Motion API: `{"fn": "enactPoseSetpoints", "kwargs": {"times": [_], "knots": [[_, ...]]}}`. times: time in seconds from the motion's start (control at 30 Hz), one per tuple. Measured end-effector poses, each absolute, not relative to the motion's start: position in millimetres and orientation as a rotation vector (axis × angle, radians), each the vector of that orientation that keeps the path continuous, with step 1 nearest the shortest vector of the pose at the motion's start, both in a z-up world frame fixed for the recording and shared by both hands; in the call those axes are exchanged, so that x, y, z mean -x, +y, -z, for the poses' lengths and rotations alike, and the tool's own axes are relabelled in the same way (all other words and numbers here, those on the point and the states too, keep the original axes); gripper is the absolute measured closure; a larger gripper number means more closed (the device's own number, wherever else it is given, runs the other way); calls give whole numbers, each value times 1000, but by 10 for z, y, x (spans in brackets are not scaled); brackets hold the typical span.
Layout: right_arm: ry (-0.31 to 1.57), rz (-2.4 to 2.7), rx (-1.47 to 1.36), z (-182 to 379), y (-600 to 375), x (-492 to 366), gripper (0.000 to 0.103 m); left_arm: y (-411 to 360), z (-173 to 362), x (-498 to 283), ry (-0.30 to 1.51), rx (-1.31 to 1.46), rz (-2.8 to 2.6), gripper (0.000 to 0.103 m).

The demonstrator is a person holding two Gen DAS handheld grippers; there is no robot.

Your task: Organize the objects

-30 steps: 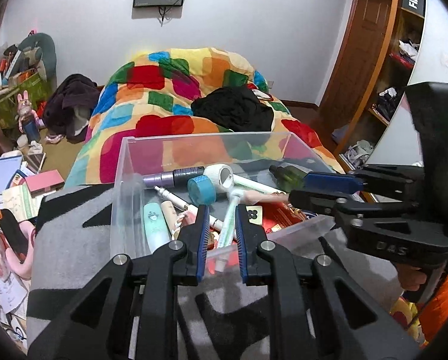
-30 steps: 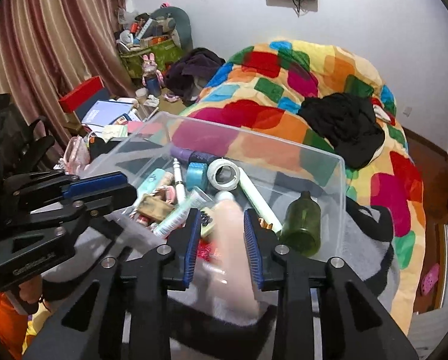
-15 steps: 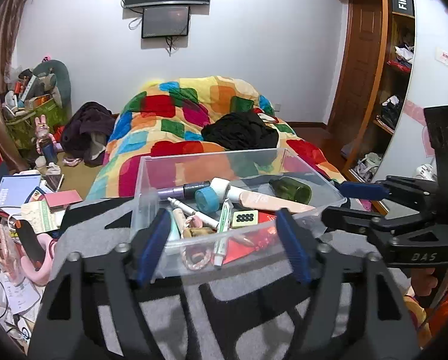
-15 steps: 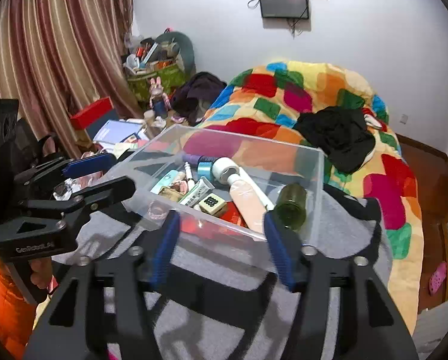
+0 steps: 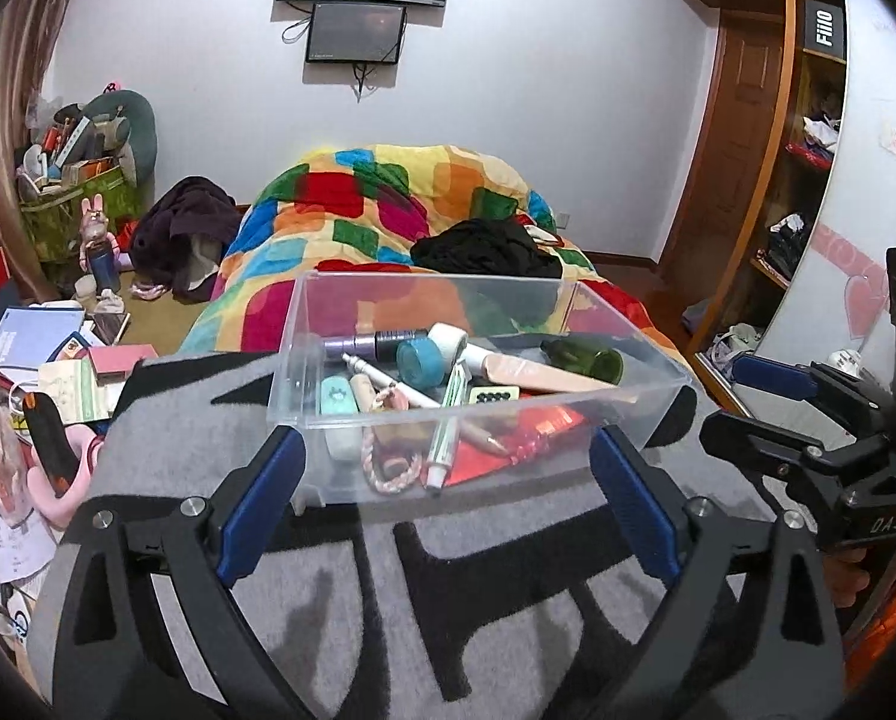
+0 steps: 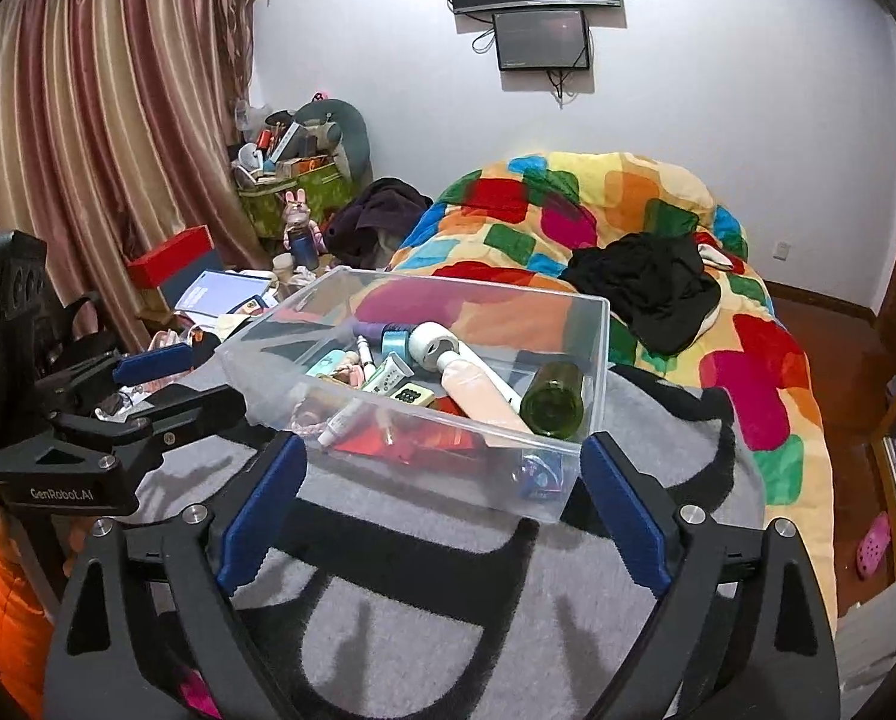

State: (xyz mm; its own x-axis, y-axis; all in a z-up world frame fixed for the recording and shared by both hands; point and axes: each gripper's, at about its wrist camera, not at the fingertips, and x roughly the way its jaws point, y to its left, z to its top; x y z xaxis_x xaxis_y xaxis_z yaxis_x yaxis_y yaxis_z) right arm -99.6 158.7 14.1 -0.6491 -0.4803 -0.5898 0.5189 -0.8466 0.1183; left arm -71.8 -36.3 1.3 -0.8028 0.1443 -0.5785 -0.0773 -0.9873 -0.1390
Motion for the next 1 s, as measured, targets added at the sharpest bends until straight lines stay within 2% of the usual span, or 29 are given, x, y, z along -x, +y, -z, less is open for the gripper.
{"fn": "enactPoseSetpoints", "kwargs": {"times": [1.0], "knots": [[58, 2424, -868, -92, 1555, 976, 11, -321, 15, 645, -153, 932, -2872, 6]]}}
